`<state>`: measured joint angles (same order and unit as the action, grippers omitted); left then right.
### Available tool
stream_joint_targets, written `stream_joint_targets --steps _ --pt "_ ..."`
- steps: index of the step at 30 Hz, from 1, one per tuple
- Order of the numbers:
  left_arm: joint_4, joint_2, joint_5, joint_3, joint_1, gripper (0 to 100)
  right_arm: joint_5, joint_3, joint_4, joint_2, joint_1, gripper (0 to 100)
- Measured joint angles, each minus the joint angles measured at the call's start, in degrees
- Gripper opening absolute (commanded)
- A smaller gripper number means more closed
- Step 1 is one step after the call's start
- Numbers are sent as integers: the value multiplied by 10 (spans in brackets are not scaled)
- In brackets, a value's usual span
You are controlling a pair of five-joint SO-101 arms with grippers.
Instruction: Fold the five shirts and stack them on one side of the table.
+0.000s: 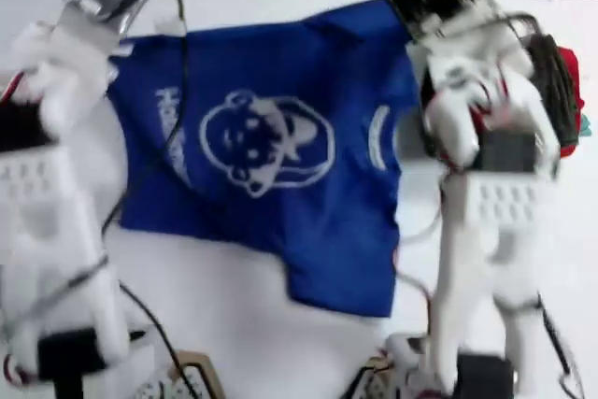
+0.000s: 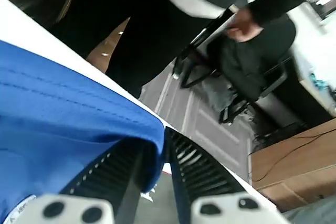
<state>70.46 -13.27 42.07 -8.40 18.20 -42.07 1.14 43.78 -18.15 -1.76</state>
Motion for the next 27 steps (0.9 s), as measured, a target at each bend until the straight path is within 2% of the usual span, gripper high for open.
stream_joint_targets --steps 7,15,20,27 --pt "-31 174 0 -64 -5 24 0 -32 -35 197 -35 18" --pt "-33 338 0 -191 -5 24 0 -107 -37 339 -65 18" --pt "-11 390 -19 -295 -19 24 0 -178 -25 364 -63 18" --pt "62 428 -64 -403 -47 24 0 -273 66 369 -63 18"
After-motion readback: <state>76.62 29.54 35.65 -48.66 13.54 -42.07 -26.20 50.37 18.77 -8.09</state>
